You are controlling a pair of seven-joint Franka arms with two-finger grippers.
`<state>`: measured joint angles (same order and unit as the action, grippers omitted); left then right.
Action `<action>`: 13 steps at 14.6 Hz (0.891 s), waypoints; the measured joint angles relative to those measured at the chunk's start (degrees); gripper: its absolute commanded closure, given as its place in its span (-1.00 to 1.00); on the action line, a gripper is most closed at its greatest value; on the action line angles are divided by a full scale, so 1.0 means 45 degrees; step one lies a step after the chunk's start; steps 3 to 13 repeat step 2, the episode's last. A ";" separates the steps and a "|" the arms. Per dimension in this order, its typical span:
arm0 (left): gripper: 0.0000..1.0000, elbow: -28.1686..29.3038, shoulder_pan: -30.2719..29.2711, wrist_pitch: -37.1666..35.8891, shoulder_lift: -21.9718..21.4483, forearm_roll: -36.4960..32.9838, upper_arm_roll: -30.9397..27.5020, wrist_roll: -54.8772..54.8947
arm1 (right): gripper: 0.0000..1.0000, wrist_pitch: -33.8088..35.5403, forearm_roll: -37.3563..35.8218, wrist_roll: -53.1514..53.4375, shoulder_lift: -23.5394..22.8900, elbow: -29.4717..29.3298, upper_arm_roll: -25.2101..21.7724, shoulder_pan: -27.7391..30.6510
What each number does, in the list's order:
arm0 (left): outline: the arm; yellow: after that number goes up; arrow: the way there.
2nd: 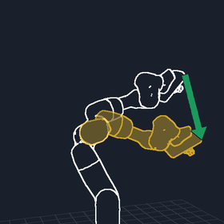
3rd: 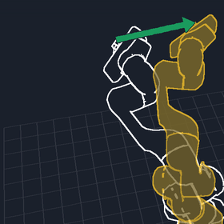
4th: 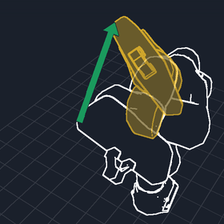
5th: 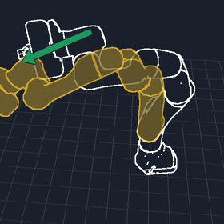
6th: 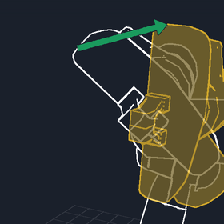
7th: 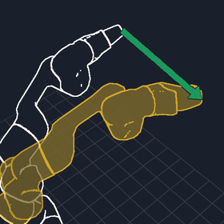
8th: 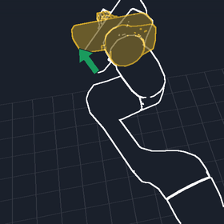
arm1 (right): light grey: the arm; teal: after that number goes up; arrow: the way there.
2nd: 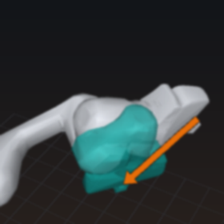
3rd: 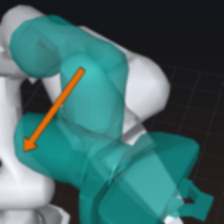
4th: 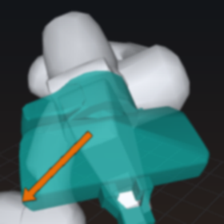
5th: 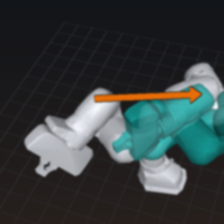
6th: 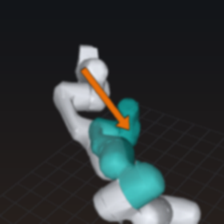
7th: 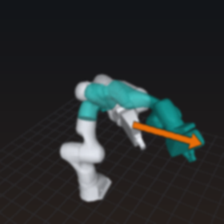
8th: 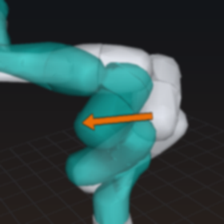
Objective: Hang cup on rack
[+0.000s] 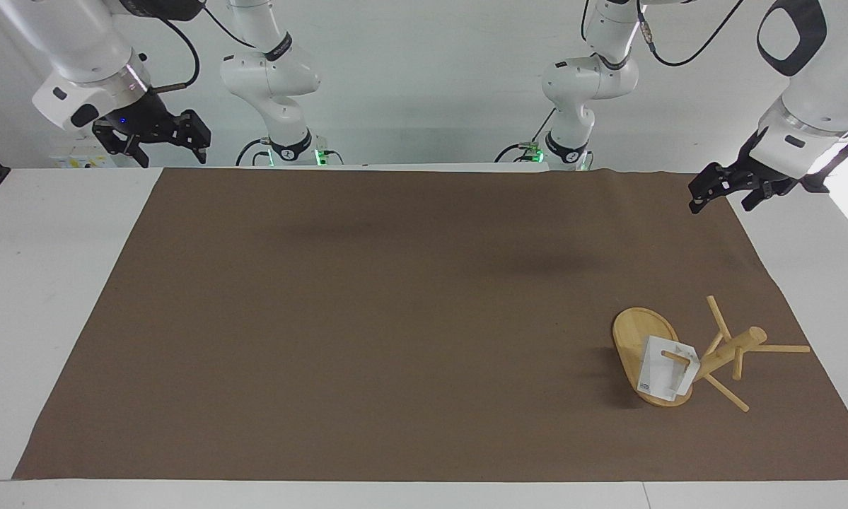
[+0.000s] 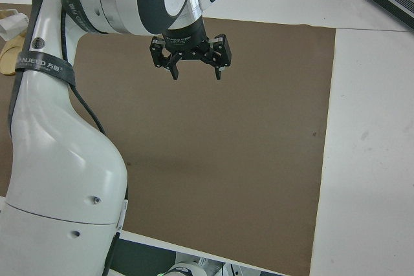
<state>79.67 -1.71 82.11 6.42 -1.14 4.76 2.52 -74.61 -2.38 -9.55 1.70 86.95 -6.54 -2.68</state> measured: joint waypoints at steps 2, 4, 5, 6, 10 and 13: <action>-1.00 -0.0133 -0.0001 -0.0075 0.0047 0.0000 0.0014 0.0038 | -1.00 0.0000 0.0000 0.0000 0.0000 0.0004 -0.0054 0.0021; -1.00 -0.0133 -0.0001 -0.0075 0.0047 0.0000 0.0014 0.0038 | -1.00 0.0000 0.0000 0.0000 0.0000 0.0004 -0.0054 0.0021; -1.00 -0.0133 -0.0001 -0.0075 0.0047 0.0000 0.0014 0.0038 | -1.00 0.0000 0.0000 0.0000 0.0000 0.0004 -0.0054 0.0021; -1.00 -0.0133 -0.0001 -0.0075 0.0047 0.0000 0.0014 0.0038 | -1.00 0.0000 0.0000 0.0000 0.0000 0.0004 -0.0054 0.0021; -1.00 -0.0133 -0.0001 -0.0075 0.0047 0.0000 0.0014 0.0038 | -1.00 0.0000 0.0000 0.0000 0.0000 0.0004 -0.0054 0.0021; -1.00 -0.0133 -0.0001 -0.0075 0.0047 0.0000 0.0014 0.0038 | -1.00 0.0000 0.0000 0.0000 0.0000 0.0004 -0.0054 0.0021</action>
